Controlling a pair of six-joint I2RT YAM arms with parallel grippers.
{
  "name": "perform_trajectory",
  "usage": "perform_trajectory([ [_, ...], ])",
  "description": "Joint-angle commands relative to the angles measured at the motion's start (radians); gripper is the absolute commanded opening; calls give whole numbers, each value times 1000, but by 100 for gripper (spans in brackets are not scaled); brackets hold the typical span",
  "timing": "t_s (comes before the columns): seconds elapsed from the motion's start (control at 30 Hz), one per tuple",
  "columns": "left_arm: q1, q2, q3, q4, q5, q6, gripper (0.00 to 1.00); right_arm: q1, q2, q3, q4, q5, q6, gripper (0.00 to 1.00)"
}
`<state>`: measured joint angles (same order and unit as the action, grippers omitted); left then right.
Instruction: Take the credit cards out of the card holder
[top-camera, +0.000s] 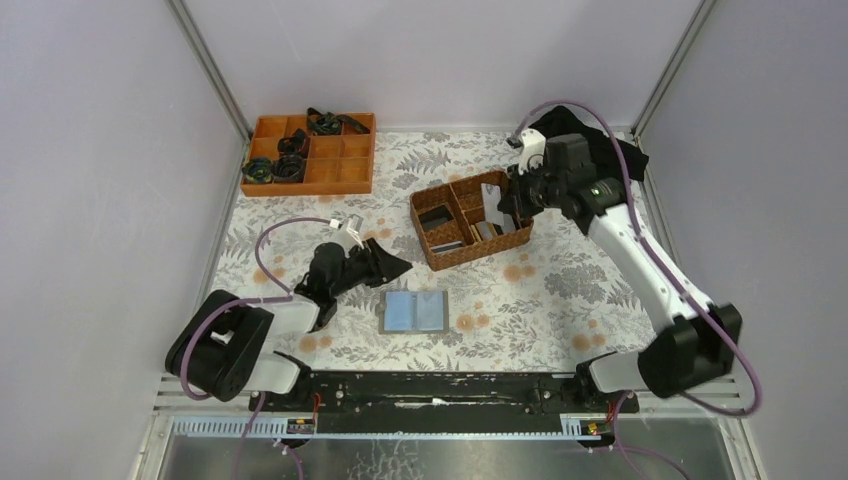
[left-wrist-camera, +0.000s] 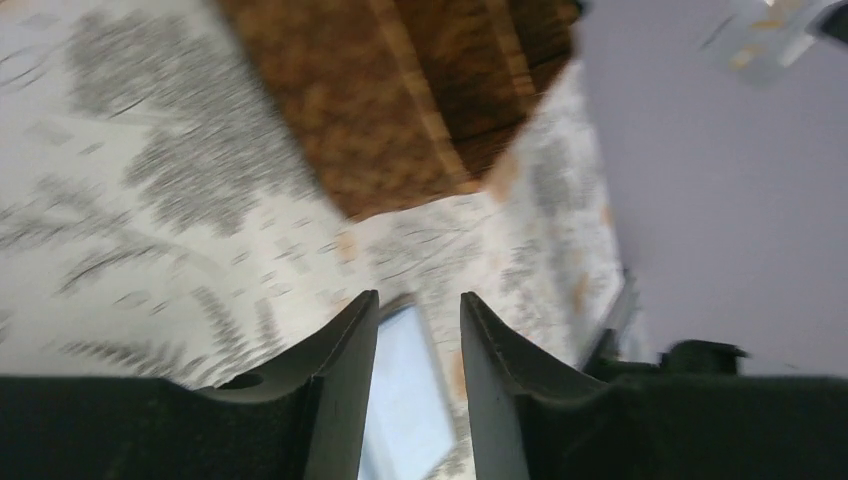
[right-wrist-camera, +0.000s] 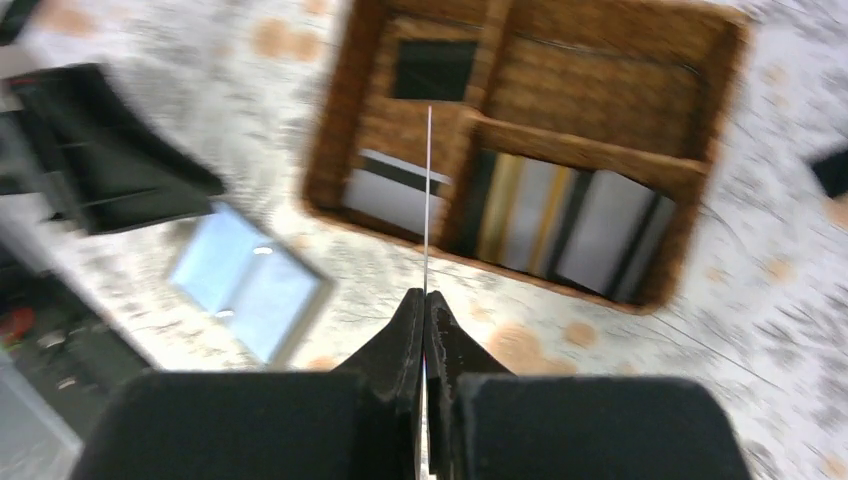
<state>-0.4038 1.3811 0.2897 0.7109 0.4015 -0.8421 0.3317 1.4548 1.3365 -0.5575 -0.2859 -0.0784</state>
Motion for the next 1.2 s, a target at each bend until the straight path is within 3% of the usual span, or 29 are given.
perform_trajectory([
  [0.0, 5, -10, -57, 452, 132, -87, 43, -3, -132, -138, 158, -382, 101, 0],
  [0.13, 3, 85, -62, 876, 298, -223, 43, -2, -179, -272, 231, -621, 171, 0],
  [0.37, -56, 111, 42, 890, 379, -212, 43, 32, -241, -442, 392, -798, 277, 0],
  [0.73, -142, 196, 90, 891, 382, -215, 42, 140, -214, -458, 492, -800, 339, 0],
  [0.97, -153, 181, 101, 891, 377, -227, 23, 141, -189, -443, 484, -809, 324, 0],
  [1.07, -153, 181, 105, 891, 363, -233, 0, 142, -189, -442, 474, -801, 312, 0],
  [1.17, -154, 180, 102, 893, 344, -243, 0, 142, -195, -456, 506, -786, 322, 0],
])
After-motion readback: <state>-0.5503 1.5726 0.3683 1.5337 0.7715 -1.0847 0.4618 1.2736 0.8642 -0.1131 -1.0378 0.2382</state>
